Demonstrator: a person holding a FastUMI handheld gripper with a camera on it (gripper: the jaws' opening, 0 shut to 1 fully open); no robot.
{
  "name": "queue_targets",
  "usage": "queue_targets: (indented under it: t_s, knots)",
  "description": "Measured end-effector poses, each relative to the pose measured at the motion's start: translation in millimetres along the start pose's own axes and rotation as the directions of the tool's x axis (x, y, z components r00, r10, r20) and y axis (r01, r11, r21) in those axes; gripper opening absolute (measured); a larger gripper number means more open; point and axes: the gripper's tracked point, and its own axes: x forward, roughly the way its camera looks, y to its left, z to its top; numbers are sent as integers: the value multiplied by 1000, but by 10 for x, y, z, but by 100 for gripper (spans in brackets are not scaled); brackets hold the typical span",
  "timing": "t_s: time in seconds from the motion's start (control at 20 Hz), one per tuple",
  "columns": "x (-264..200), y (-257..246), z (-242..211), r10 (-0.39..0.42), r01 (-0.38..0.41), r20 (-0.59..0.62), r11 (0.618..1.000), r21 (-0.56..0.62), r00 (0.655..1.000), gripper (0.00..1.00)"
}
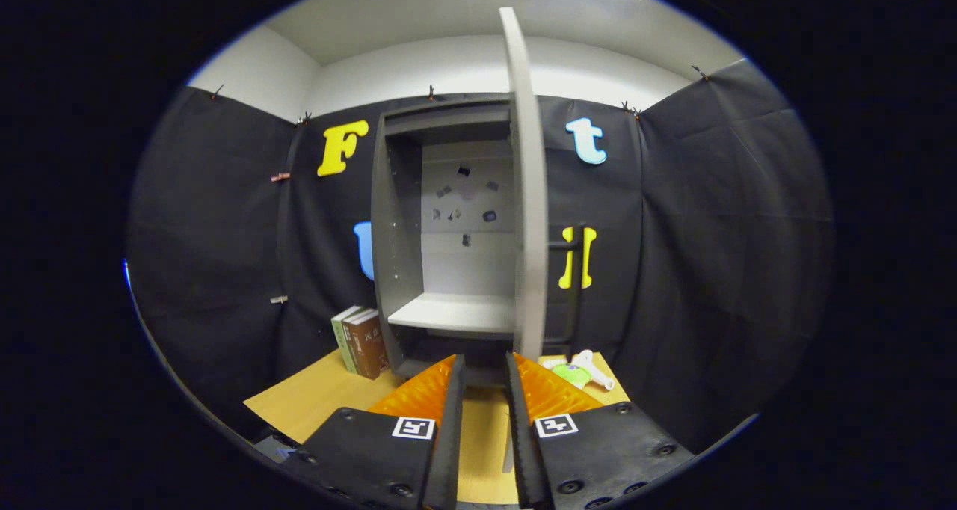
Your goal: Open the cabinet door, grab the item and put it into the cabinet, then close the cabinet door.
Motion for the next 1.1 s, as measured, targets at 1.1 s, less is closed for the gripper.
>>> queue_targets:
  t_s: [1.1]
  knots:
    - [1356,1128,-3794,-32,41,-719,999,-5,694,72]
